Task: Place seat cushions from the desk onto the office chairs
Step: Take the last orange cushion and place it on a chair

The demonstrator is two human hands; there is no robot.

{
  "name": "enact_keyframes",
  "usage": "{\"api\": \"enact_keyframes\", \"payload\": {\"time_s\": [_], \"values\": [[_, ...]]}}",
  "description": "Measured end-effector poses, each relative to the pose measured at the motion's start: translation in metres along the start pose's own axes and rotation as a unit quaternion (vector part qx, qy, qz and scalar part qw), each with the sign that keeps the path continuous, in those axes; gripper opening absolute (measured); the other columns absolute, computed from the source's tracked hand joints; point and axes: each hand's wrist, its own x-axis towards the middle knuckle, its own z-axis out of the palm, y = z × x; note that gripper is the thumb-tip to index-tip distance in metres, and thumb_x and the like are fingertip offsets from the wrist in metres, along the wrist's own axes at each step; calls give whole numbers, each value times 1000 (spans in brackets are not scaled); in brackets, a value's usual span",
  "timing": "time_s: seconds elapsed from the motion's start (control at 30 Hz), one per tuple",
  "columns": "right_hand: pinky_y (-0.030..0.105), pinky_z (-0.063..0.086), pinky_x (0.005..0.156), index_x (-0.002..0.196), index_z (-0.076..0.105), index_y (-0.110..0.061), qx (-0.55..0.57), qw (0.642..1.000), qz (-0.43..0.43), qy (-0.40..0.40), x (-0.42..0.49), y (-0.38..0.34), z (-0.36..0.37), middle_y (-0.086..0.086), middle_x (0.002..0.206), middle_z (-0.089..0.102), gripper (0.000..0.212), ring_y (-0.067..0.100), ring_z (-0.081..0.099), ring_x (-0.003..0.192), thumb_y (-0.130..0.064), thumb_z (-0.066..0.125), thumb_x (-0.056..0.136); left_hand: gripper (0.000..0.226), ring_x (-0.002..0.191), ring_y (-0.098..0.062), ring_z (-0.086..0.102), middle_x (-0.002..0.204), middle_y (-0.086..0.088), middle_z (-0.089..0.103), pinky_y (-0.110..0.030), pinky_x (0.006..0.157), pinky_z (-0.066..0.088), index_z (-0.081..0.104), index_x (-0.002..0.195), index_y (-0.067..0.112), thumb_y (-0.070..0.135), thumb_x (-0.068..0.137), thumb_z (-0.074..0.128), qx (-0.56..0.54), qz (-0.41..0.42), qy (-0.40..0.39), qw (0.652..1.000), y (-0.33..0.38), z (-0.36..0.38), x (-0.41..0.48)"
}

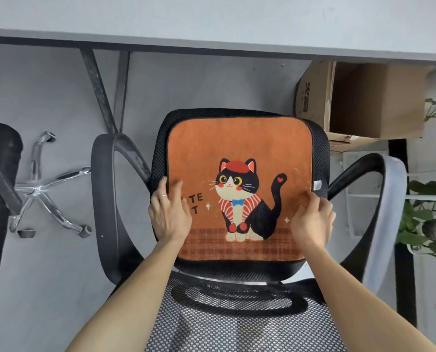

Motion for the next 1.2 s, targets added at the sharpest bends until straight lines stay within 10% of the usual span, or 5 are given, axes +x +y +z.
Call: {"api": "enact_keyframes", "payload": {"time_s": [0.6,0.8,0.9,1.03,1.2], "values": [[56,-2,122,156,-19,-33,-218,955,-99,-175,-5,15,35,3,163,-30,94,26,-24,150,-85,13,85,112,128,-43,-52,140,-7,-59,-71,110,-15,-43,137,43,98,67,25,208,97,-294,928,10,22,-6],[53,53,88,142,51,-17,-341,861,-167,-338,45,-54,-41,20,156,31,65,27,55,124,-61,47,95,91,146,-52,5,163,-18,-13,-56,113,31,-10,156,36,65,92,47,287,88,-379,875,65,-29,19],[20,14,40,54,57,-37,-334,890,-165,-264,79,-86,-67,-20,43,27,47,7,9,42,-72,48,85,55,126,-30,53,151,-9,42,-36,87,46,41,147,28,53,98,40,230,112,-404,878,100,-69,60],[44,45,97,137,53,-22,-223,936,-97,-254,102,-122,-70,10,131,56,47,33,53,110,-47,48,97,61,146,-34,28,163,-7,21,-48,113,35,32,152,30,57,98,41,124,133,-315,932,118,-86,113],[64,7,117,156,8,-46,-156,963,-170,-137,128,-135,-24,-4,168,-5,79,30,-7,153,-79,32,89,107,140,-46,-35,153,-1,-44,-73,111,-8,-24,146,53,90,72,43,151,114,-259,947,90,-40,144]]}}
